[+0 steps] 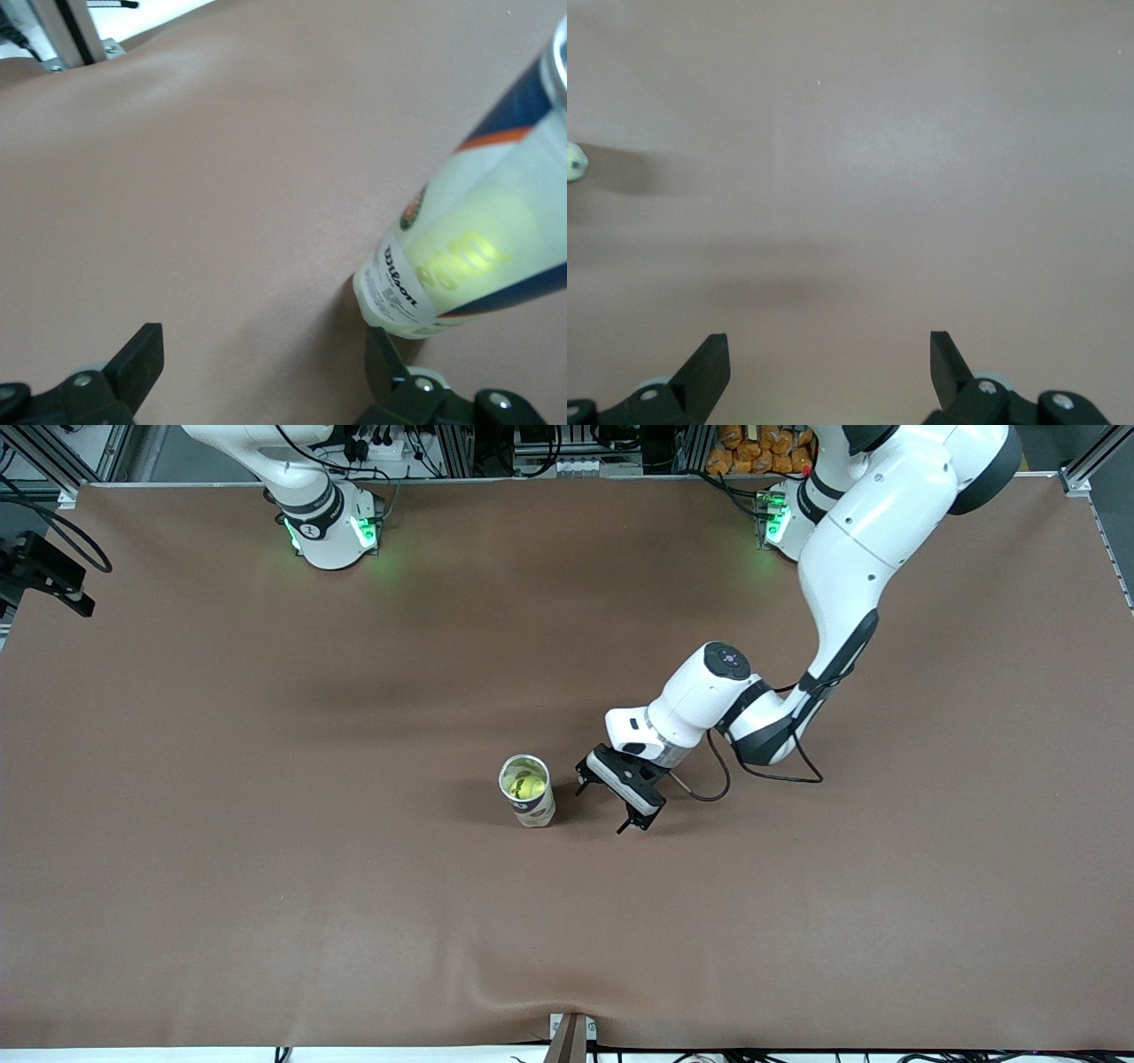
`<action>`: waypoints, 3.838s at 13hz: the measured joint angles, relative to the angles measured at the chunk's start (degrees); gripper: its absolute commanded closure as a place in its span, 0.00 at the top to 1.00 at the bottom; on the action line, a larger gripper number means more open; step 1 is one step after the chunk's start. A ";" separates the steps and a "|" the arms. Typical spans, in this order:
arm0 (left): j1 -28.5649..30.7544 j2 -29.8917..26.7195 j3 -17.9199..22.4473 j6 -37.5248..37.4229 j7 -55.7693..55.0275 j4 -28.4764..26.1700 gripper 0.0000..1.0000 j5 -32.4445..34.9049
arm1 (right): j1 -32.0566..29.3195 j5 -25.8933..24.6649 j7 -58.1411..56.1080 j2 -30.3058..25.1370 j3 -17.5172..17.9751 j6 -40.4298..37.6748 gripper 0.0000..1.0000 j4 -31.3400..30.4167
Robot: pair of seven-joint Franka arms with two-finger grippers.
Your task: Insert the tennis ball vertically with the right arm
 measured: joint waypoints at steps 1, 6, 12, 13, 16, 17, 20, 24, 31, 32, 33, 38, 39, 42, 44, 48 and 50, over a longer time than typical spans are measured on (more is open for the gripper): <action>1.41 -0.46 -0.79 -0.67 -0.02 -0.02 1.00 0.00 | 0.19 -0.35 -0.07 0.03 0.03 0.17 1.00 -1.21; 3.84 -7.71 -1.94 -15.36 -0.04 1.05 1.00 -1.79 | 0.36 -0.86 -0.15 -0.10 0.06 1.81 1.00 -4.92; 5.16 -16.25 -2.03 -29.80 -0.43 1.61 1.00 -6.23 | 0.31 -0.87 -0.15 -0.82 -0.12 2.02 1.00 -3.60; 5.91 -17.26 -2.02 -31.08 -0.43 1.86 1.00 -7.99 | 0.31 -0.87 -0.15 -0.85 -0.12 2.02 1.00 -3.59; 6.88 -20.95 -1.98 -39.29 -0.43 4.17 1.00 -12.03 | 0.31 -0.87 -0.15 -0.85 -0.15 2.02 1.00 -3.59; 7.14 -22.37 -1.96 -43.31 -0.44 5.34 1.00 -12.30 | 0.31 -0.87 -0.15 -0.89 -0.17 2.00 1.00 -3.50; 8.12 -25.71 -1.86 -53.23 -0.45 9.24 1.00 -12.43 | 0.31 -0.87 -0.15 -1.57 -0.20 0.41 1.00 -1.21; 8.93 -27.02 -1.81 -61.98 -0.45 14.55 1.00 -12.50 | 0.31 -0.86 -0.15 -2.01 -0.15 -0.09 1.00 -0.50; 14.71 -28.69 -0.86 -69.76 -0.65 18.75 1.00 -22.31 | 0.33 -0.86 -0.15 -2.01 -0.13 -0.02 1.00 -0.51; 14.29 -29.99 0.75 -70.27 -0.65 18.87 1.00 -22.52 | 0.35 -0.85 -0.15 -2.01 -0.06 0.16 1.00 -0.50; 13.84 -31.51 2.30 -71.60 -0.65 18.88 1.00 -23.06 | 0.36 -0.85 -0.15 -2.01 -0.03 0.28 1.00 -0.50; 12.83 -37.71 8.64 -81.36 -0.61 18.87 1.00 -24.62 | 0.36 -0.83 -0.15 -1.97 -0.04 1.03 1.00 -0.51; 12.70 -38.56 9.96 -82.87 -0.33 18.86 1.00 -24.83 | 0.36 -0.83 -0.15 -1.95 -0.09 1.03 1.00 -0.52; 12.15 -40.37 14.27 -85.38 2.29 18.26 1.00 -26.73 | 0.34 -0.83 -0.15 -1.95 -0.24 1.01 1.00 -0.53; 9.87 -41.31 20.19 -86.36 3.84 17.72 1.00 -30.13 | 0.33 -0.83 -0.15 -1.95 -0.29 1.01 1.00 -0.53; 7.80 -44.28 22.59 -87.99 4.36 15.05 1.00 -31.48 | 0.33 -0.83 -0.15 -1.95 -0.29 1.00 1.00 -0.53; 7.38 -46.84 22.58 -88.17 4.36 12.62 1.00 -31.68 | 0.33 -0.83 -0.15 -1.95 -0.29 0.99 1.00 -0.53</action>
